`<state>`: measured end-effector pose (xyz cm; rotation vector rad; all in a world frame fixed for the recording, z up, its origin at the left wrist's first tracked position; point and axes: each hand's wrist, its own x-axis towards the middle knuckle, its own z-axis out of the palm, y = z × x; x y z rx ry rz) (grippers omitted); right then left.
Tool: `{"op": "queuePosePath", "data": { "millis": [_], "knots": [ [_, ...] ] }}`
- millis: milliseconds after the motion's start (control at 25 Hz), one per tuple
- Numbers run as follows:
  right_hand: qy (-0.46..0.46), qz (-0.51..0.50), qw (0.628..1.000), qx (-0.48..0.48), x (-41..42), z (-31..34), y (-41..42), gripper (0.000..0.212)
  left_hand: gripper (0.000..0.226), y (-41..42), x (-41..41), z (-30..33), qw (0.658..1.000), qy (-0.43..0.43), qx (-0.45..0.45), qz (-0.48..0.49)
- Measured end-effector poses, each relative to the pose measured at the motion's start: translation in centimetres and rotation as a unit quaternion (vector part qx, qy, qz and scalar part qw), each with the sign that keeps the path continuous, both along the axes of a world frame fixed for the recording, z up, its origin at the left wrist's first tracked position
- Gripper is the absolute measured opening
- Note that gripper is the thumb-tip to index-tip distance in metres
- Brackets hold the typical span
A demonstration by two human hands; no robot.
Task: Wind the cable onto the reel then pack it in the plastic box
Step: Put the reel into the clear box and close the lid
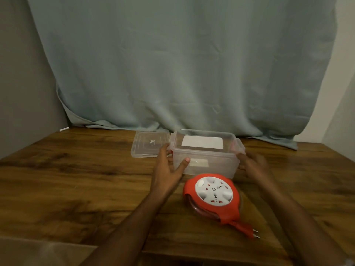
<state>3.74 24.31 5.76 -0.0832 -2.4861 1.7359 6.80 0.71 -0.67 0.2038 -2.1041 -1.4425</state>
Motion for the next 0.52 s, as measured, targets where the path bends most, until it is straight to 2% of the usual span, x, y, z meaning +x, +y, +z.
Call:
{"op": "queuePosePath", "data": {
  "millis": [80,120,160,240,320,400,520],
  "knots": [
    [0.031,-0.032,0.976,0.216,1.7,-0.1,0.2,0.074,0.087,-0.1,0.3,-0.1,0.999,-0.009,-0.044,0.002],
    [0.065,-0.049,0.955,0.286,3.0,-0.1,0.1,0.092,0.088,-0.2,0.4,-0.1,0.998,-0.007,-0.066,0.006],
    [0.092,-0.047,0.947,0.305,4.2,-0.1,-0.2,0.104,0.09,-0.2,0.3,-0.1,0.996,-0.003,-0.087,0.012],
    [0.094,0.02,0.959,0.267,5.6,-0.5,-0.7,0.109,0.094,-0.4,0.1,-0.2,0.992,0.005,-0.121,0.021],
    [0.022,0.1,0.944,0.315,5.1,-1.5,-1.3,0.107,0.094,-0.6,0.0,-0.2,0.991,0.012,-0.134,0.018],
    [-0.042,0.128,0.917,0.374,3.9,-1.6,-1.4,0.1,0.088,-0.5,0.0,-0.1,0.99,0.016,-0.137,-0.001],
    [-0.101,0.128,0.947,0.278,2.2,-1.4,-1.0,0.087,0.079,-0.3,0.3,0.0,0.992,0.025,-0.125,-0.012]
  ]
}}
